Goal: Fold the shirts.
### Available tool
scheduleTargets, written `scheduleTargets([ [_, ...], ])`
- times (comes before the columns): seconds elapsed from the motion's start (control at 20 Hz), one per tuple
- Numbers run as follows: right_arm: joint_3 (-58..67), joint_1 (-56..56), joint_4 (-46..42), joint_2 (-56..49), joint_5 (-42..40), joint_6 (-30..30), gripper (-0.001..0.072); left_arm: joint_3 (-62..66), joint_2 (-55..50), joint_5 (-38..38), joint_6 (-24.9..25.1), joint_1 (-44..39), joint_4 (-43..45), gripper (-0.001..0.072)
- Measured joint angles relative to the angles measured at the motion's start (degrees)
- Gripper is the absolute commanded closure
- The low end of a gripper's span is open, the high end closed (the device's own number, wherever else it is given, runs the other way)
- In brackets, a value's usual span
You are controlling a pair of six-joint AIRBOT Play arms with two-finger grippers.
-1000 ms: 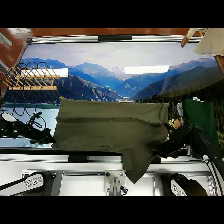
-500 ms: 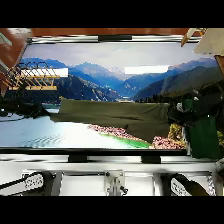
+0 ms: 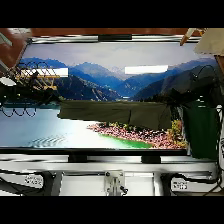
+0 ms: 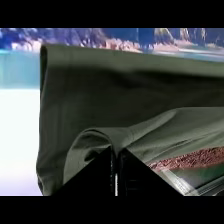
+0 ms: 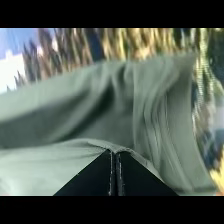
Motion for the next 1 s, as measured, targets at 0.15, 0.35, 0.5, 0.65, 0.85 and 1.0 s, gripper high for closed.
scheduleTargets([
  [0.15, 1.1, 0.0, 1.1, -4.0, 1.4, -0.1, 0.0555, 1.0, -3.0, 0.1, -1.3, -0.5, -0.1, 0.0521],
  [0.35, 1.6, -0.3, 1.2, -5.4, 0.7, -2.1, 0.0043, 2.0, -4.8, -2.0, -2.1, -1.2, 0.0, 0.0023],
  [0.5, 1.7, -1.4, -3.6, -3.5, -2.3, -4.2, 0.0041, 4.5, -4.9, -5.5, -2.3, -0.3, 0.9, 0.0023],
  [0.65, 1.6, -2.1, -5.9, -3.9, -6.7, -7.3, 0.004, 7.2, -3.8, -8.5, -2.5, 0.3, 1.2, 0.0025],
  [0.85, 1.6, -2.5, -1.9, -7.7, -8.2, -10.5, 0.0041, 8.6, -1.1, -10.1, -2.5, -0.5, 1.4, 0.0031],
  [1.0, 1.6, -2.5, -0.2, -10.3, -8.7, -10.8, 0.0041, 8.9, 0.8, -10.3, -2.5, -2.1, 1.4, 0.0032],
])
